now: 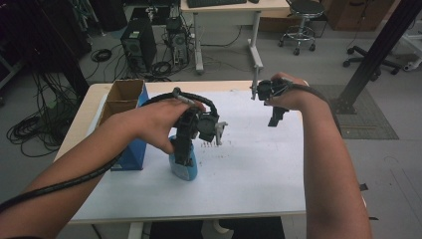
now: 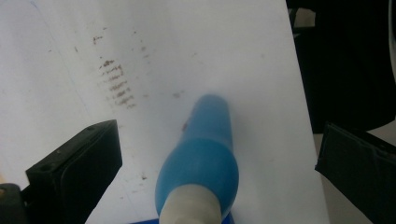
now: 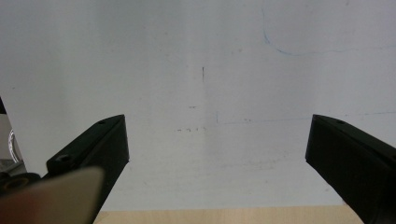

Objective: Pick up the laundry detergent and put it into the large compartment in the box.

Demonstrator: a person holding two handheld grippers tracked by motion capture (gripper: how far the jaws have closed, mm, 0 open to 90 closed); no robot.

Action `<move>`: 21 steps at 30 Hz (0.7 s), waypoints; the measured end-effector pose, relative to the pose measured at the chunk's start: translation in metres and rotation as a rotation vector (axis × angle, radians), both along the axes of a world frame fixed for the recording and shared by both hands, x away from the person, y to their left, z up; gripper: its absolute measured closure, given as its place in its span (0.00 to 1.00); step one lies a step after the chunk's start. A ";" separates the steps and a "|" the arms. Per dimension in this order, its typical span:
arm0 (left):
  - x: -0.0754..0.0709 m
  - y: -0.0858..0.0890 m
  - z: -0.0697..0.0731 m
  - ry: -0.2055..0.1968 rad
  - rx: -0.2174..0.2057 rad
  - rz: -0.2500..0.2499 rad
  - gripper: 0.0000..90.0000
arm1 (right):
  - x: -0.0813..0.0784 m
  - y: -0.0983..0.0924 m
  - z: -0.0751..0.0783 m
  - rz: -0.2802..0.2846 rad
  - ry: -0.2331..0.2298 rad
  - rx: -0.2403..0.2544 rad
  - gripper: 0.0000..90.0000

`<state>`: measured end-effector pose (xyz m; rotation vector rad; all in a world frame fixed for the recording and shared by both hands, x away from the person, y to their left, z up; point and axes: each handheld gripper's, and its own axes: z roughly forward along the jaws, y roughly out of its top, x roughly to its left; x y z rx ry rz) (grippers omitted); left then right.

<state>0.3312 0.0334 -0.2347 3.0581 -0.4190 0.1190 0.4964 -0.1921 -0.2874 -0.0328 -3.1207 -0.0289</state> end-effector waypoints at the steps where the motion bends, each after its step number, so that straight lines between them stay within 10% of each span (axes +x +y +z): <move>1: 0.001 0.003 0.000 -0.007 0.004 -0.011 0.00 | 0.000 0.000 0.000 -0.006 -0.002 -0.003 0.06; 21: 0.018 0.034 -0.002 -0.021 0.004 -0.061 0.00 | -0.004 0.001 -0.001 -0.042 -0.011 -0.011 0.06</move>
